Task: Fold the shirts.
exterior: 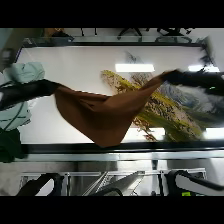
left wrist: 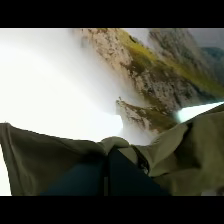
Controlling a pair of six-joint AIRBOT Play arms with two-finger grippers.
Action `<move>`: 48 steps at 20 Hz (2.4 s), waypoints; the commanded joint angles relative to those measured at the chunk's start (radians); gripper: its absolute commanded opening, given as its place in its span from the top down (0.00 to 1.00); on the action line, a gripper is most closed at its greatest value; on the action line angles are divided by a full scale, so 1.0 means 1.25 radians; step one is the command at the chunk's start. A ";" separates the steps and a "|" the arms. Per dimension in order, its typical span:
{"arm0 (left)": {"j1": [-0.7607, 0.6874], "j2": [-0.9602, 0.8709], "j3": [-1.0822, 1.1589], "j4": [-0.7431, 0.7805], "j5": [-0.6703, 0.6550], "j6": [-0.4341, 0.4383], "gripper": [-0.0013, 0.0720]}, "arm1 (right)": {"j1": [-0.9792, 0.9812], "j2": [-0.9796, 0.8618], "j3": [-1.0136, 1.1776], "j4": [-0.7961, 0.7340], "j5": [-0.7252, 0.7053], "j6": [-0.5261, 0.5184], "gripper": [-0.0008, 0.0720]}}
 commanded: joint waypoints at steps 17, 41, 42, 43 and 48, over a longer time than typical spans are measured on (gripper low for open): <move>-0.039 -0.265 -0.090 0.003 -0.380 -0.179 0.02 | -0.101 -0.236 -0.042 -0.056 -0.027 -0.031 0.10; -0.036 -0.162 -0.138 0.011 -0.308 -0.141 0.97 | 0.012 -0.225 -0.117 -0.056 0.085 -0.043 0.10; -0.016 -0.156 -0.138 0.010 -0.312 -0.133 0.97 | 0.049 -0.226 -0.140 -0.056 0.040 -0.050 0.10; -0.003 -0.156 -0.138 0.009 -0.317 -0.129 0.97 | 0.088 -0.227 -0.157 -0.056 -0.016 -0.050 0.10; 0.009 -0.177 -0.138 0.010 -0.341 -0.100 0.97 | 0.206 -0.232 -0.159 0.063 -0.120 -0.070 0.11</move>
